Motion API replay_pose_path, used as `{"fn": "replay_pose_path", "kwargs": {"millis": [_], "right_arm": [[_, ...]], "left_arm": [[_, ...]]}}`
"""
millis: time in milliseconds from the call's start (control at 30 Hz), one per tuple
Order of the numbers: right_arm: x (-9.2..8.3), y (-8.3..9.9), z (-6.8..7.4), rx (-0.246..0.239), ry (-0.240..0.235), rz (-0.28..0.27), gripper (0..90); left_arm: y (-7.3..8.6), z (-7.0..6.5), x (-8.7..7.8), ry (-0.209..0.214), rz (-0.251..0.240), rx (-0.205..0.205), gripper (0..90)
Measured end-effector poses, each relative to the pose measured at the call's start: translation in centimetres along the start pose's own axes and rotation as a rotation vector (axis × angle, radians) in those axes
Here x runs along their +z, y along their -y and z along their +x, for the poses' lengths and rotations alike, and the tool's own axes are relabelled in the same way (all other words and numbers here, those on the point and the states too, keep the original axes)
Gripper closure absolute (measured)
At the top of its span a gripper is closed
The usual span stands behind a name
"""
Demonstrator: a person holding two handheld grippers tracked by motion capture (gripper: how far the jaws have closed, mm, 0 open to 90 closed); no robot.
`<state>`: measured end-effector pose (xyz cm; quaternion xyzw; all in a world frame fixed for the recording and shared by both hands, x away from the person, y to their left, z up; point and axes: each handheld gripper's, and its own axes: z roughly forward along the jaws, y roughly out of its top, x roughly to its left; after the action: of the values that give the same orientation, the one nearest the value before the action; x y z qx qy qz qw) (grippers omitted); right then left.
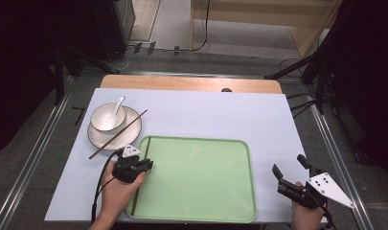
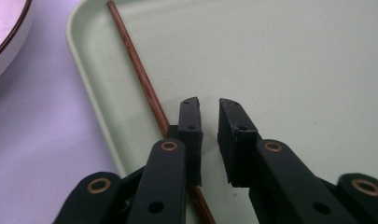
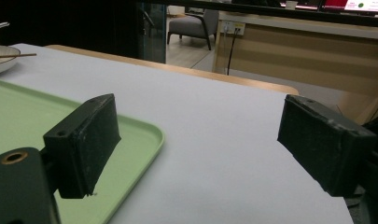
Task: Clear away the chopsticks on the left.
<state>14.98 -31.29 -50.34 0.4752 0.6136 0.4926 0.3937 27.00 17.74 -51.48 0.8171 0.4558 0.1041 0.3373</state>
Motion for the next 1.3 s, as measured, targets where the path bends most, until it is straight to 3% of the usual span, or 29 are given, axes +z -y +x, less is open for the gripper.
{"fn": "replay_pose_path", "kwargs": {"millis": [133, 233, 267, 400, 533, 700, 900, 1000, 1300], "right_arm": [[0.0, 0.0, -0.1, 0.003, 0.003, 0.0, 13.0], [0.0, 0.0, -0.1, 0.004, 0.002, 0.0, 13.0], [0.0, 0.0, -0.1, 0.003, 0.002, 0.001, 13.0], [0.0, 0.0, -0.1, 0.007, 0.001, 0.002, 13.0], [0.0, 0.0, -0.2, 0.006, 0.0, 0.002, 13.0], [0.0, 0.0, -0.1, 0.003, 0.001, 0.002, 13.0], [0.0, 0.0, -0.2, 0.01, 0.004, 0.002, 13.0], [0.0, 0.0, -0.2, 0.01, 0.005, 0.002, 13.0], [0.0, 0.0, -0.3, 0.01, 0.007, -0.002, 13.0]], "left_arm": [[-0.1, 0.0, 0.0, 0.042, -0.005, 0.003, 73.4], [-0.3, -0.2, -0.4, 0.074, -0.033, 0.008, 58.8], [-0.5, -0.3, -0.6, 0.084, -0.045, 0.012, 58.8], [-0.9, -0.1, -1.5, 0.126, -0.094, 0.017, 42.0], [-1.1, 0.5, -2.3, 0.124, -0.129, 0.026, 40.2], [-1.4, 2.0, -3.4, 0.084, -0.151, 0.014, 41.7], [-1.9, 4.8, -4.8, -0.011, -0.152, 0.012, 50.0], [-2.2, 6.7, -5.5, -0.082, -0.119, 0.026, 57.2], [-2.6, 9.9, -6.0, -0.188, -0.067, 0.03, 63.2]]}}
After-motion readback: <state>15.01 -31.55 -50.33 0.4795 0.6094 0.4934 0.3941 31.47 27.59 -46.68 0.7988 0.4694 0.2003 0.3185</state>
